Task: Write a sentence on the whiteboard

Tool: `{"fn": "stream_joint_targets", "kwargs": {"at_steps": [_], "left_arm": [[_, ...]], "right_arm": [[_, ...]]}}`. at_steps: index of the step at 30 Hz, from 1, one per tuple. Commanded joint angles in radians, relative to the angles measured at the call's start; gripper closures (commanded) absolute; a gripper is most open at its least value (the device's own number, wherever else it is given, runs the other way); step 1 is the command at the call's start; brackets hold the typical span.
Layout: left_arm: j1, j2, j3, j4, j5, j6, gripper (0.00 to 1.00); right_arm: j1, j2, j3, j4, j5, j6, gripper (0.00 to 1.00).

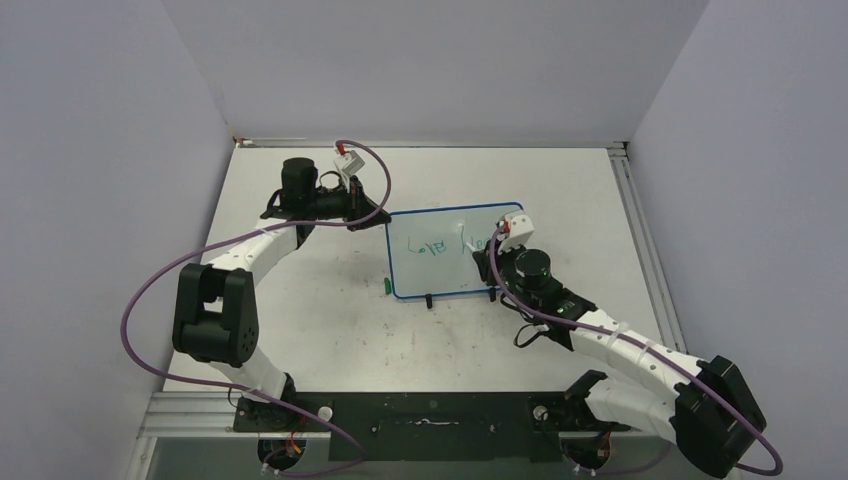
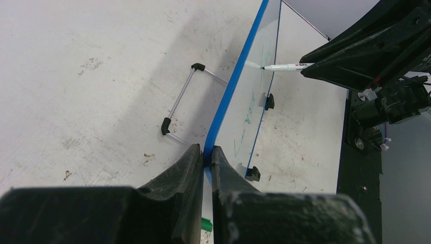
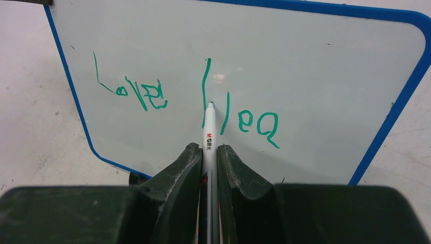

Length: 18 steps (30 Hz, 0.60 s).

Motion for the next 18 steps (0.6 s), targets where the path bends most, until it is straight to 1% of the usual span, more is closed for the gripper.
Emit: {"fn": "stream_joint_targets", "kwargs": {"at_steps": [1, 7, 18], "left_arm": [[-0.003, -0.034, 0.0, -0.011, -0.012, 0.022, 1.0], [-0.003, -0.034, 0.0, -0.011, -0.012, 0.024, 1.0], [-0.003, -0.032, 0.001, -0.013, -0.012, 0.024, 1.0]], "right_arm": [[0.008, 0.02, 0.037, 0.074, 0.026, -0.017, 0.95], [0.009, 0.032, 0.04, 0.083, 0.061, -0.019, 0.95], [0.009, -0.01, 0.028, 0.093, 0.126, -0.01, 0.95]]}}
